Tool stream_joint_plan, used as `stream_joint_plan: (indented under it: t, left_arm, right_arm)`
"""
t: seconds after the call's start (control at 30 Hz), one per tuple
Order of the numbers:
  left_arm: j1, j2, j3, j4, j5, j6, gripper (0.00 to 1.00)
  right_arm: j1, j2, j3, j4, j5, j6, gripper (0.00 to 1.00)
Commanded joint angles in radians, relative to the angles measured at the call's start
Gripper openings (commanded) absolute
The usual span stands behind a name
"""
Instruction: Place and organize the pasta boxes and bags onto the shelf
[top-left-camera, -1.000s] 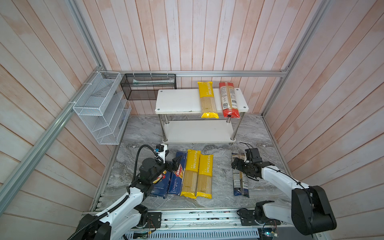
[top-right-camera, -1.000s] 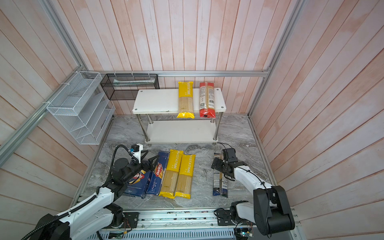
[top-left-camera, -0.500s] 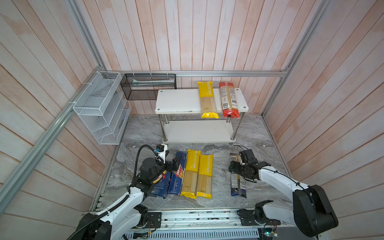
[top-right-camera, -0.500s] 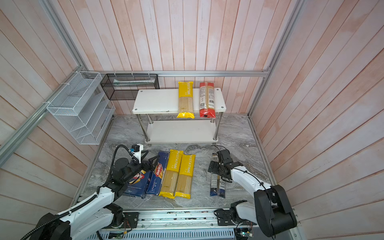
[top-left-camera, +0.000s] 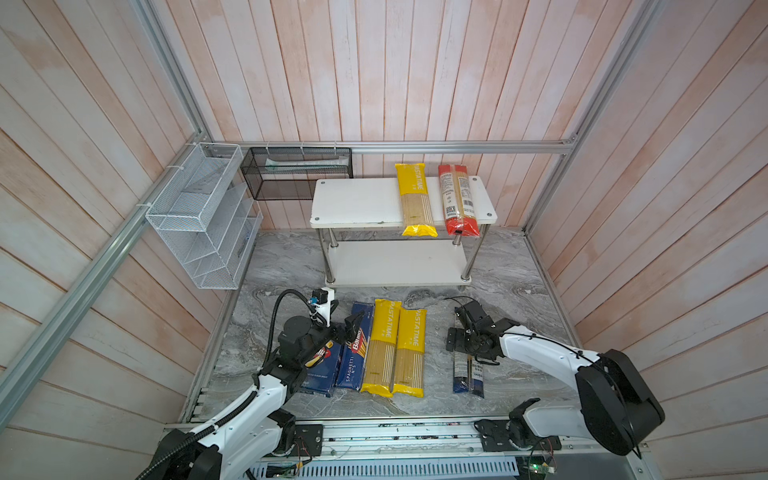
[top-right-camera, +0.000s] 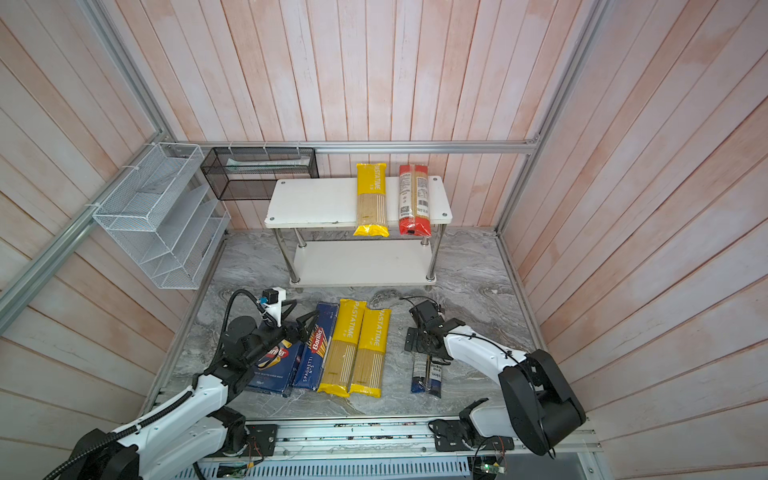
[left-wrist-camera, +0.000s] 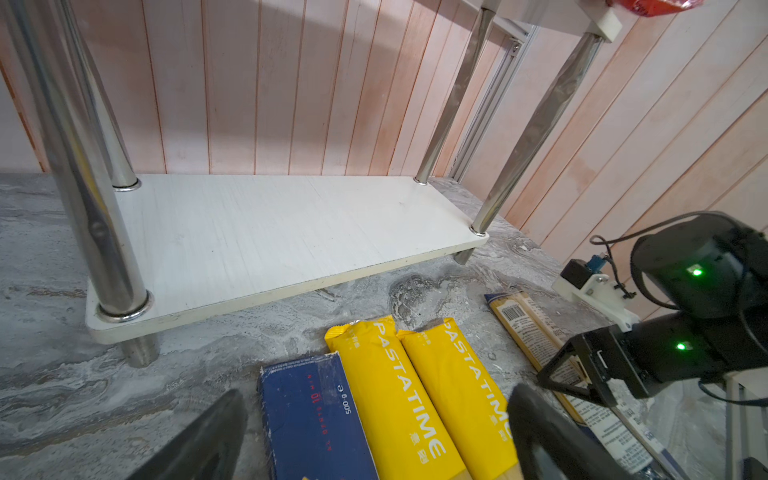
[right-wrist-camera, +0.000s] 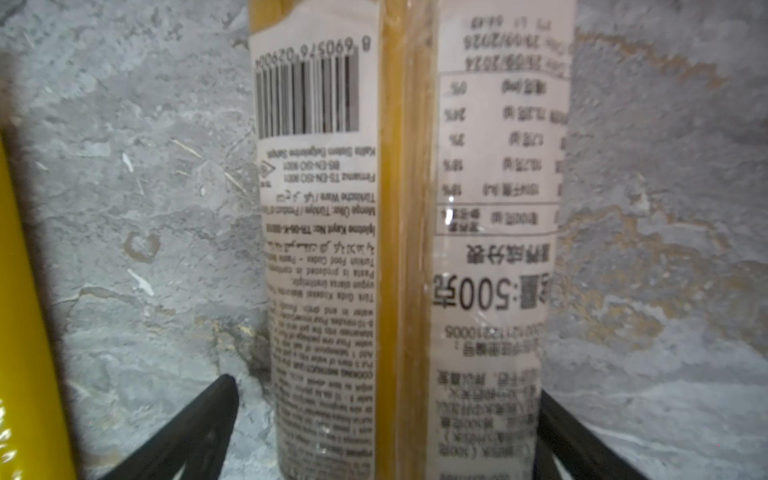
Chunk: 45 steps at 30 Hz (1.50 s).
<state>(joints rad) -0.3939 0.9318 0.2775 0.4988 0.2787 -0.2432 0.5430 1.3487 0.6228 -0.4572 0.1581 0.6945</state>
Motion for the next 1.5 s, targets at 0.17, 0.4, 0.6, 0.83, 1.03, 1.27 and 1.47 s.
stream_joint_plan:
  t: [0.17, 0.4, 0.6, 0.83, 1.03, 1.27, 1.47]
  left_arm:
    - [-0.005, -0.012, -0.036, 0.109, 0.154, 0.050, 1.00]
    - [-0.005, 0.015, -0.033, 0.126, 0.189, 0.049, 1.00]
    - [-0.005, 0.027, -0.033, 0.123, 0.182, 0.062, 1.00]
    - [-0.006, 0.038, -0.018, 0.100, 0.168, 0.055, 1.00]
    - [-0.007, 0.032, -0.022, 0.105, 0.166, 0.058, 1.00]
    - [-0.010, 0.034, -0.013, 0.094, 0.163, 0.053, 1.00]
    - [-0.010, 0.009, -0.023, 0.091, 0.140, 0.055, 1.00]
  right_arm:
    - [0.023, 0.028, -0.007, -0.004, 0.024, 0.048, 0.98]
    - [0.029, 0.056, -0.040, -0.009, 0.050, 0.076, 0.98]
    - [0.032, 0.055, -0.044, -0.032, 0.066, 0.065, 0.98]
    - [0.033, 0.072, -0.069, -0.006, 0.058, 0.065, 0.98]
    - [0.034, 0.111, -0.071, -0.010, 0.054, 0.074, 0.98]
    - [0.044, 0.111, -0.045, -0.065, 0.066, 0.089, 0.98]
    - [0.048, 0.076, -0.058, -0.054, 0.039, 0.082, 0.94]
